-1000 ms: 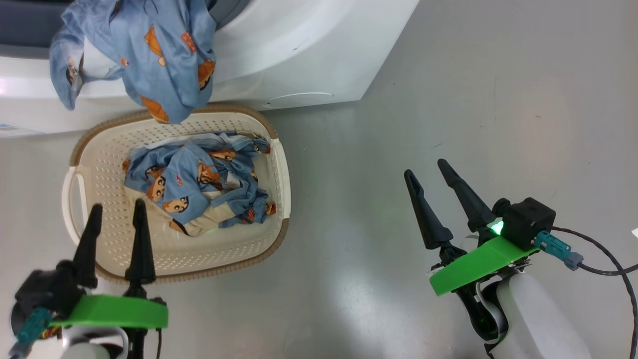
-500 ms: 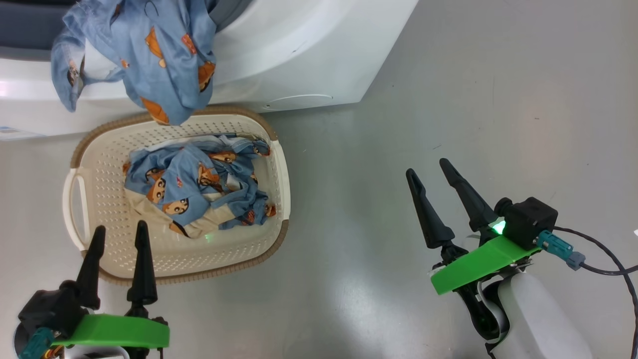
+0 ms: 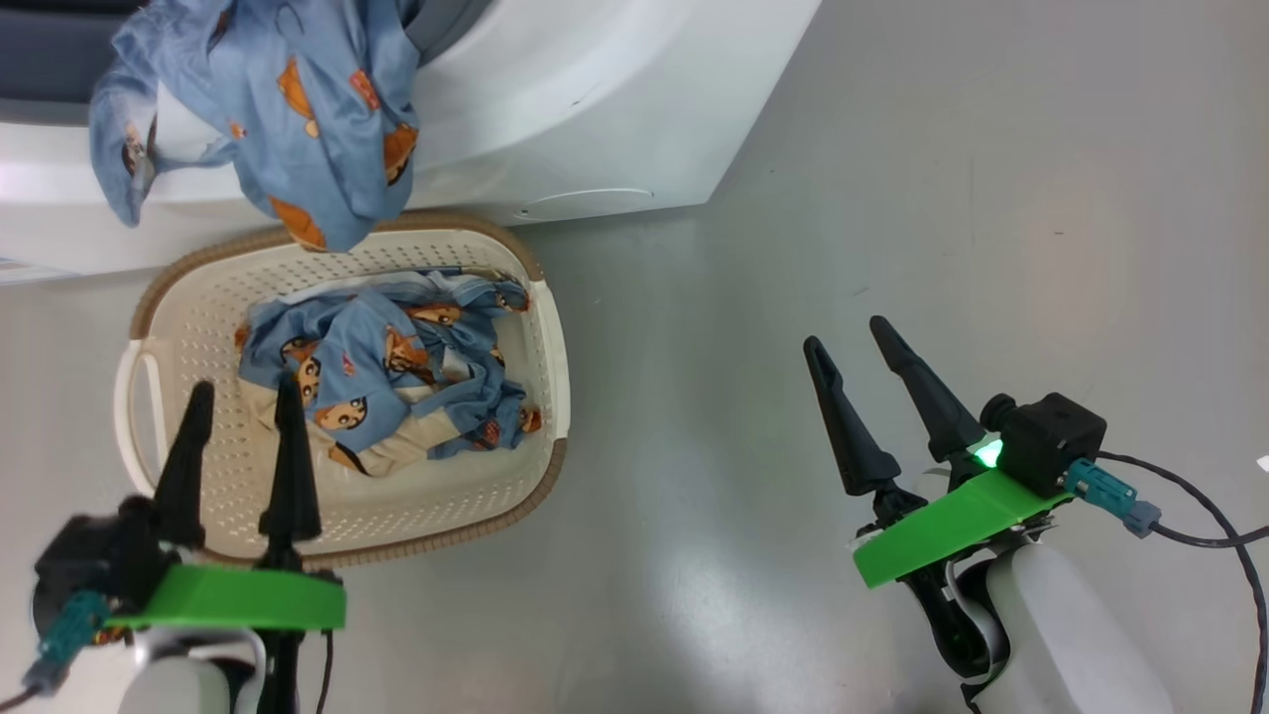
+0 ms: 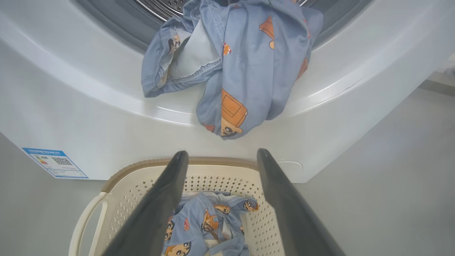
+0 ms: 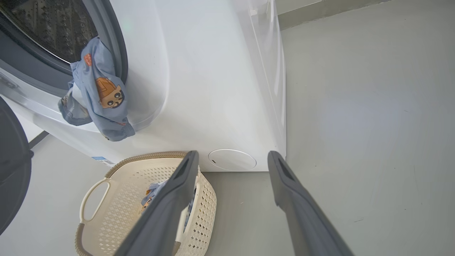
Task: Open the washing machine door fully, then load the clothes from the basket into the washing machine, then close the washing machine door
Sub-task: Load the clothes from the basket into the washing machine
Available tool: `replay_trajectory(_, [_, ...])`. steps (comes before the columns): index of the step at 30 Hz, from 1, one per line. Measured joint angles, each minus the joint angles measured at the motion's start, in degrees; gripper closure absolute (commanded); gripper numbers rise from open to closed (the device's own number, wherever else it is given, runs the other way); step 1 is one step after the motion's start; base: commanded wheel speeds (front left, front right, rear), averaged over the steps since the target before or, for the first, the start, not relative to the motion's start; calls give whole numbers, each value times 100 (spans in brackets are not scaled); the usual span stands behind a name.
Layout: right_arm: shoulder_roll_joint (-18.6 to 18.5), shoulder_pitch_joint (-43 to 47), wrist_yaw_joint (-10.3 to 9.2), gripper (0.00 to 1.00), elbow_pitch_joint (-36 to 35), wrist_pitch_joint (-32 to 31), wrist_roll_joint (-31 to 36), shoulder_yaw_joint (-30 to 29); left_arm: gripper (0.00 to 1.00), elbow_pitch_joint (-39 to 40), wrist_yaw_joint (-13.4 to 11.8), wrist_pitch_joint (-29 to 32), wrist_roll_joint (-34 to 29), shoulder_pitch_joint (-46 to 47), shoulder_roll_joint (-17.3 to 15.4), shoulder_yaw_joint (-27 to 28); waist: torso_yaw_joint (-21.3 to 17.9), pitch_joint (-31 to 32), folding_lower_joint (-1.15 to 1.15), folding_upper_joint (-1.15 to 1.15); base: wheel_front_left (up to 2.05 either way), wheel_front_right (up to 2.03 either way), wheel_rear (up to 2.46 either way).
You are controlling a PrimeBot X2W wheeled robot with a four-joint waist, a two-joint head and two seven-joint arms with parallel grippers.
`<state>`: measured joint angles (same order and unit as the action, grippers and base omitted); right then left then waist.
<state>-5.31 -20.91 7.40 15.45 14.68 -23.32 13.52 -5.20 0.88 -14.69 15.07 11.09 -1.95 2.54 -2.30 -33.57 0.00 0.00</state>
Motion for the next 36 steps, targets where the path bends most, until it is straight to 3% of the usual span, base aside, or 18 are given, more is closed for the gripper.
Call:
replay_trajectory(10, [33, -3, 0, 0, 15, 0, -8, 31, 0, -369, 170, 0, -5, 1020, 5, -192, -112, -35, 0, 0, 0, 0, 0])
replay_trajectory(21, [96, -4, 0, 0, 73, 0, -58, 86, 0, -1681, 247, 83, -19, 2359, -4, -270, -253, -48, 0, 0, 0, 0, 0])
replay_trajectory(27, [123, -4, 0, 0, 90, 0, -59, 92, 0, -2328, 232, 343, 80, 2782, -102, -186, -334, -94, 0, 0, 0, 0, 0])
replay_trajectory(36, [141, -5, 0, 0, 113, 0, -89, 130, 0, -3060, -33, 722, 403, 3461, -188, 129, -353, -157, 0, 0, 0, 0, 0])
